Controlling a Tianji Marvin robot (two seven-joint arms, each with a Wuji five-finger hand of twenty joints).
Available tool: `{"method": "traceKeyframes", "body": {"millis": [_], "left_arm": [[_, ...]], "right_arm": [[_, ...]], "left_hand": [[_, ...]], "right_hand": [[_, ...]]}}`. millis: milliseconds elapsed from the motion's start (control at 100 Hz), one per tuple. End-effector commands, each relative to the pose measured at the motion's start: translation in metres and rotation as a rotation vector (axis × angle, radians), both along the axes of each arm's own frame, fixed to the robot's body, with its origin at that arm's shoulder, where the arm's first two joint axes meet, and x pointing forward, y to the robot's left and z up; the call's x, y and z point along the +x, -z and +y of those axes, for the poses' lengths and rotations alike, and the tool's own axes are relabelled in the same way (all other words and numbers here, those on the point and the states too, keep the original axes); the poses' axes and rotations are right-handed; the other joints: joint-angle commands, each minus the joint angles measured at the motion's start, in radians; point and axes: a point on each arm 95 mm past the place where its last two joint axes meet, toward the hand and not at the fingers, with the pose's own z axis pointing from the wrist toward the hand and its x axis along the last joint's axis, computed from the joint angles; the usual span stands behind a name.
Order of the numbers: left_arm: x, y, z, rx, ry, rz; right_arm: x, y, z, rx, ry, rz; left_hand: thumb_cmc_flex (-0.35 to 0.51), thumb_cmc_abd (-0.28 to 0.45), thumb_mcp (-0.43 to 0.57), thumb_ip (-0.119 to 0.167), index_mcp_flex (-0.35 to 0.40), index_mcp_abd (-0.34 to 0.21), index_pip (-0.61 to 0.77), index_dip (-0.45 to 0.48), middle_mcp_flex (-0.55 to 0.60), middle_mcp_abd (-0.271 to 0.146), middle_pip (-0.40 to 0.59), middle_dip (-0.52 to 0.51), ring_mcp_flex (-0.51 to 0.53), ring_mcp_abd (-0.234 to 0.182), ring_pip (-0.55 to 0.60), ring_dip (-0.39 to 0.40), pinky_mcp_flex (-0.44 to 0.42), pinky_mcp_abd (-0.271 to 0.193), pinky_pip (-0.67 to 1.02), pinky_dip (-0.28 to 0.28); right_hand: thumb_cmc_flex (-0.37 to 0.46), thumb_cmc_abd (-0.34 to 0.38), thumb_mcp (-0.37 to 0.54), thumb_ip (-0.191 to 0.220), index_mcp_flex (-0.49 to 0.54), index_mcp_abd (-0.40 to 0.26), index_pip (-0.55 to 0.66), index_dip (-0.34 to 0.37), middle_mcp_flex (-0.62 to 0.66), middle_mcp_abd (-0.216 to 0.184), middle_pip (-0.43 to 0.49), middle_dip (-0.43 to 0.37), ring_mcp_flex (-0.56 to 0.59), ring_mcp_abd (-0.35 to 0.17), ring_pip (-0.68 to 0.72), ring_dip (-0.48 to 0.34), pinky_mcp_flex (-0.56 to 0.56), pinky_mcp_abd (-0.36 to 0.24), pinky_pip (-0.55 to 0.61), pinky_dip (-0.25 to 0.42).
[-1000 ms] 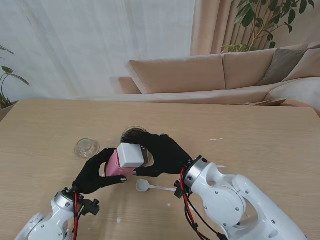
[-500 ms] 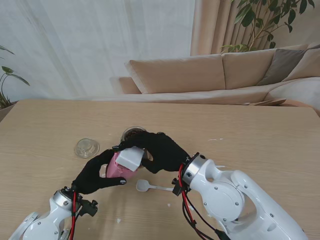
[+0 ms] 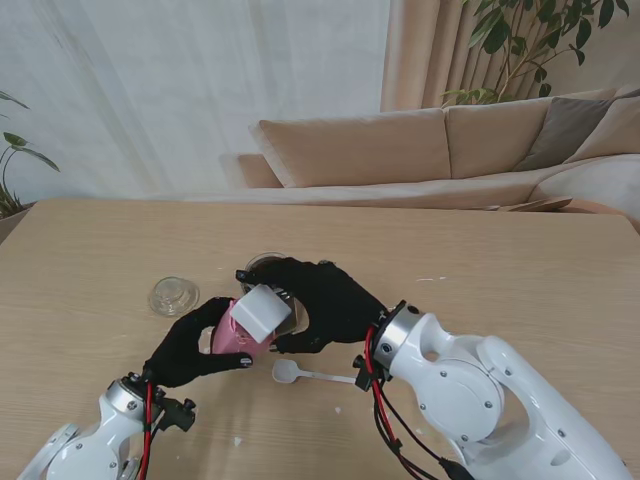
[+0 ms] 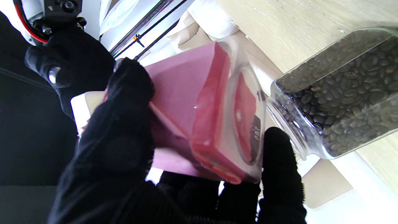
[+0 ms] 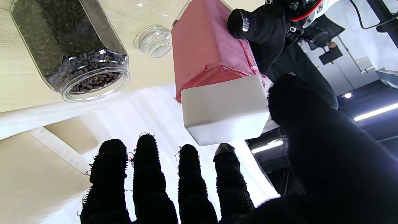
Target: Portion coffee beans from the glass jar into the coffee jar
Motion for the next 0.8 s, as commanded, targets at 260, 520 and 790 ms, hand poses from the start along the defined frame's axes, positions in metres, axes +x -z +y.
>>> {"method": "traceKeyframes", "body": {"millis": [260,520,790], "left_arm": [[-0.001,0.000,-0.008,-0.005,-0.007,-0.029],[0.000,-0.002,-0.012,-0.003,-0.014,-0.038],[0.001,-0.002,-0.012,0.000,-0.016,-0.040]], "right_arm": [[-0.004,0.002,0.004,0.059,0.110,0.052],[0.000,0.001,0.013,0.002,0.151,0.065],[0.002,0.003,0.019,-0.034,0.101,0.046]], "left_hand": [[0.243,0.182,0.320,0.026,0.088,-0.191,0.249,0.071,0.123,-0.146,0.194,0.091,0.025,-0.020,0.014,0.025,0.003,-0.004,0.018,0.002],[0.243,0.182,0.322,0.025,0.088,-0.190,0.249,0.072,0.122,-0.145,0.195,0.094,0.025,-0.020,0.012,0.027,0.004,-0.004,0.017,0.002],[0.243,0.182,0.323,0.025,0.088,-0.190,0.250,0.072,0.122,-0.145,0.195,0.094,0.027,-0.019,0.011,0.030,0.004,-0.004,0.017,0.002]], "right_hand": [[-0.245,0.131,-0.171,-0.034,0.153,0.276,-0.067,0.047,0.074,0.117,0.076,0.048,0.026,0.013,0.051,0.018,0.021,0.006,0.046,0.037],[-0.321,0.190,-0.172,-0.039,0.246,0.302,-0.013,0.148,0.148,0.136,0.140,0.082,0.077,0.034,0.130,0.046,0.071,0.029,0.128,0.042],[0.028,0.147,-0.166,0.023,0.306,0.223,0.034,0.259,0.179,0.088,0.148,0.094,0.105,0.013,0.137,0.044,0.079,0.032,0.147,0.025]]}}
